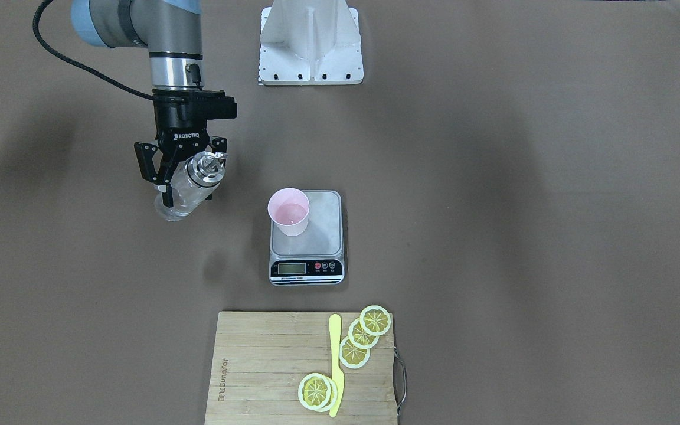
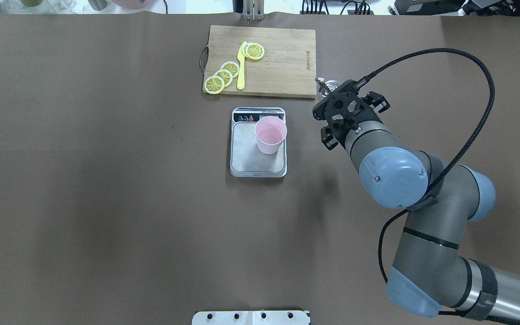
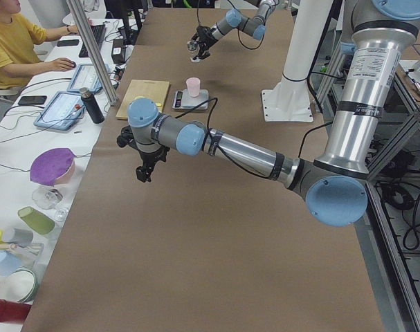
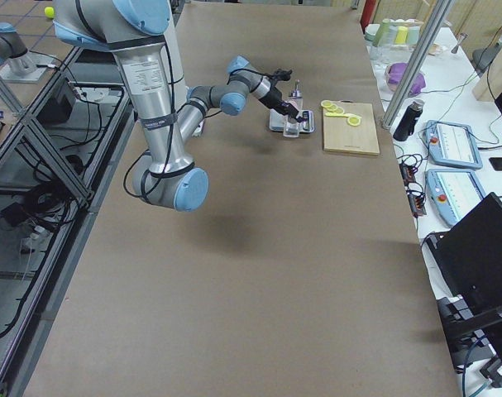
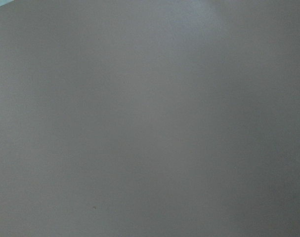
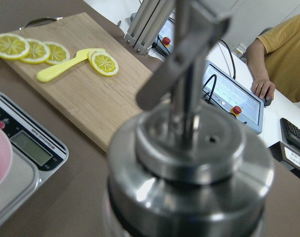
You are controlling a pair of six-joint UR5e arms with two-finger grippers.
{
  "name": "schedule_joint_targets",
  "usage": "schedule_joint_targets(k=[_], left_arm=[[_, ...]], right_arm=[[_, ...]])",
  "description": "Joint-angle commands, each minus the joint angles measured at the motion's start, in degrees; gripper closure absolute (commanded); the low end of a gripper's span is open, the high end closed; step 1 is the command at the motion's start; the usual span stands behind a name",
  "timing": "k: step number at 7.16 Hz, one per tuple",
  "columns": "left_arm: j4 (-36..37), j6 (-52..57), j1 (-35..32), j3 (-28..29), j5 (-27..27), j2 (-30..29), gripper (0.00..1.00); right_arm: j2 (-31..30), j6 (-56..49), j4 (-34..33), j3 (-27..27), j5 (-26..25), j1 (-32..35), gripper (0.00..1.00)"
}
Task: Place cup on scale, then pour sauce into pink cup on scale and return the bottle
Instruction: 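Carry the bottle with the right gripper back to its spot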
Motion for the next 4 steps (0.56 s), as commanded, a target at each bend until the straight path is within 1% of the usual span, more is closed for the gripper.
schedule_joint_targets(k=[1, 2, 3, 4], left_arm=[[-0.22, 0.33, -0.07, 0.09, 0.26, 0.50, 0.01], [-0.14, 2.59, -0.16, 0.18, 0.18, 0.77, 0.01], [0.04, 5.40, -0.24, 0.18, -0.09, 1.47, 0.01], [-0.22, 5.60, -0.25, 0.09, 0.26, 1.82, 0.01]], right_arm=[[-3.31, 9.50, 7.74, -0.05, 6.49, 3.41, 0.77], [-6.38, 9.96, 12.30, -0.40, 9.21, 4.73, 0.77], [-9.55, 10.49, 16.78, -0.75, 10.11, 5.01, 0.77], [-10.36, 16.76, 21.87, -2.32, 11.08, 4.84, 0.77]])
